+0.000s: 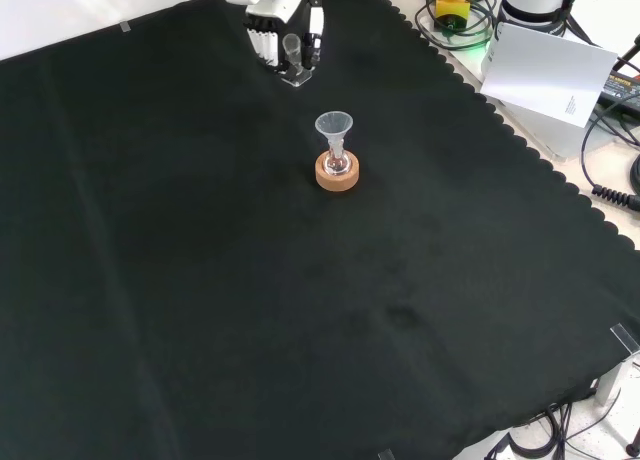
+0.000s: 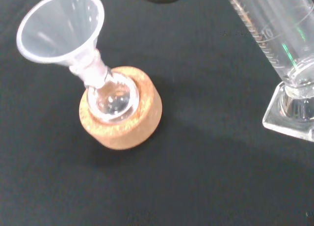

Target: Put the graduated cylinder back on the table.

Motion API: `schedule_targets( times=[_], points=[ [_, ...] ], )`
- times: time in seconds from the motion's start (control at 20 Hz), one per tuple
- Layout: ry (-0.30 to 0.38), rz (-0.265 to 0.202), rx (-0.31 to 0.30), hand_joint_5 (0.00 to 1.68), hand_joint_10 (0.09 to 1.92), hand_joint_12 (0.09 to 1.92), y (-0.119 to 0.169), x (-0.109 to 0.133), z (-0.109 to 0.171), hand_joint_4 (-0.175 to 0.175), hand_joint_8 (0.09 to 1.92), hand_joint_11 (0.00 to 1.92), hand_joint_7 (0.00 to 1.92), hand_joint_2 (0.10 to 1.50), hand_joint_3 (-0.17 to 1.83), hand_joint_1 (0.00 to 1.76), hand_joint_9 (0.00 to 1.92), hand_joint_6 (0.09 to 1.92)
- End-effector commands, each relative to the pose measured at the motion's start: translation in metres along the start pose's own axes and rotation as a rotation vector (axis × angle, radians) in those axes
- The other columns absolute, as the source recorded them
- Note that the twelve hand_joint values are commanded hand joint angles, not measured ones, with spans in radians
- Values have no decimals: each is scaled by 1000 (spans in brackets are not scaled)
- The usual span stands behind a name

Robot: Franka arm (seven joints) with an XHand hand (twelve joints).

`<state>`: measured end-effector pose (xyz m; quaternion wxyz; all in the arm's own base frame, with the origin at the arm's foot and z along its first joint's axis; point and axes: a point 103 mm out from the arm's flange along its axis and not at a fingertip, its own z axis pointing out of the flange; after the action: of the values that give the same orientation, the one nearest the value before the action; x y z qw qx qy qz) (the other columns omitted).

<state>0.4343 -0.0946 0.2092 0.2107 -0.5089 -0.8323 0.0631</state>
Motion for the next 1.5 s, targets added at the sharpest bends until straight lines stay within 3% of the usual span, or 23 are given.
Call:
schedule_targets(
  times=[0.05,0.35,0.75,1.05,1.4,1.5],
  points=[
    [42,-29,-56,1057,667,779,25,-7,2,-175,972,1223,988,1047,1,1395,1223,854],
    [111,-42,-158,1056,669,779,49,-21,8,-175,974,1223,986,1047,1,1395,1222,855],
    [217,-62,-226,1054,673,780,86,-38,21,-175,977,1221,985,1048,1,1395,1219,859],
    [258,-77,-263,1052,676,781,109,-45,30,-175,982,1219,980,1049,1,1394,1218,862],
    [287,-105,-367,1048,681,782,129,-43,34,-175,988,1216,976,1051,1,1394,1214,868],
    [292,-111,-371,1041,696,787,136,-44,35,-175,998,1211,968,1054,1,1393,1207,879]
  ],
)
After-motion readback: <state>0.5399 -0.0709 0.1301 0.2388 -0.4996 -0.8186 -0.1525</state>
